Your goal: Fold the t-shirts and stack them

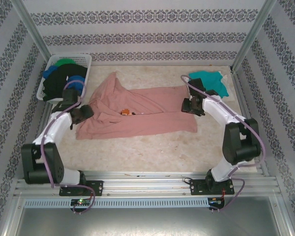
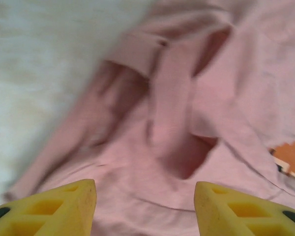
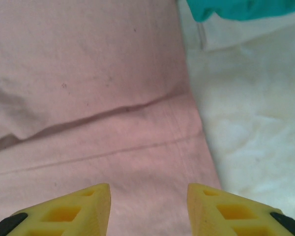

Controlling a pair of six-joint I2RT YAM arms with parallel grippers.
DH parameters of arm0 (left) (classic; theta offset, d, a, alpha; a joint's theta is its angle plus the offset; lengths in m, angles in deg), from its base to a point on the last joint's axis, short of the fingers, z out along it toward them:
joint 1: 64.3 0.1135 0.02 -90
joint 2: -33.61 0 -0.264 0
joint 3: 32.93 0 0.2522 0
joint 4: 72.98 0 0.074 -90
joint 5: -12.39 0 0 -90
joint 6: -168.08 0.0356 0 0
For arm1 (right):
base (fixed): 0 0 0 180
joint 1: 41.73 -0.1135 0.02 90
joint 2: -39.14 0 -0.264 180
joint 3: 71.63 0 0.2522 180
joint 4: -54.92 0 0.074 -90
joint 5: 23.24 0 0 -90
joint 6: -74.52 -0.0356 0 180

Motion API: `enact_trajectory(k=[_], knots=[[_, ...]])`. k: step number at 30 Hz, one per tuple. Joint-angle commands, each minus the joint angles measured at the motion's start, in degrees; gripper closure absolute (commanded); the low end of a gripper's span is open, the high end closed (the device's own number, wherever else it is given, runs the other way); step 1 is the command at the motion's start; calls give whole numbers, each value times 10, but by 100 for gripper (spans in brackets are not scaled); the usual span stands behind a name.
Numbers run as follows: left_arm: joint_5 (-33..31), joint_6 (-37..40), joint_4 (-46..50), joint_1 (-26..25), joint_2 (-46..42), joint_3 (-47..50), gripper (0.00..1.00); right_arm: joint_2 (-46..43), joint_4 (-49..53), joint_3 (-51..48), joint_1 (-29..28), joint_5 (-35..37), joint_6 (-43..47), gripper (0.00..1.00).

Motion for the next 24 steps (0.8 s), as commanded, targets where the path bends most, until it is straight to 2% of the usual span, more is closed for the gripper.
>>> enact_trajectory(k=[1,7,12,16,18,24], knots=[[17,24,-5,-46,84,-46,44,50,19,31,-8,28,18,53],[14,55,11,-66,195,-123,43,117,34,65,-4,84,31,52],[13,73,12,-67,234,-140,40,148,7,68,13,52,39,52],[14,77,4,-68,242,-143,43,164,4,81,13,51,44,52],[17,79,-1,-69,246,-143,48,171,13,90,15,63,44,52],[31,78,-4,-69,252,-145,74,172,13,93,19,67,46,56]])
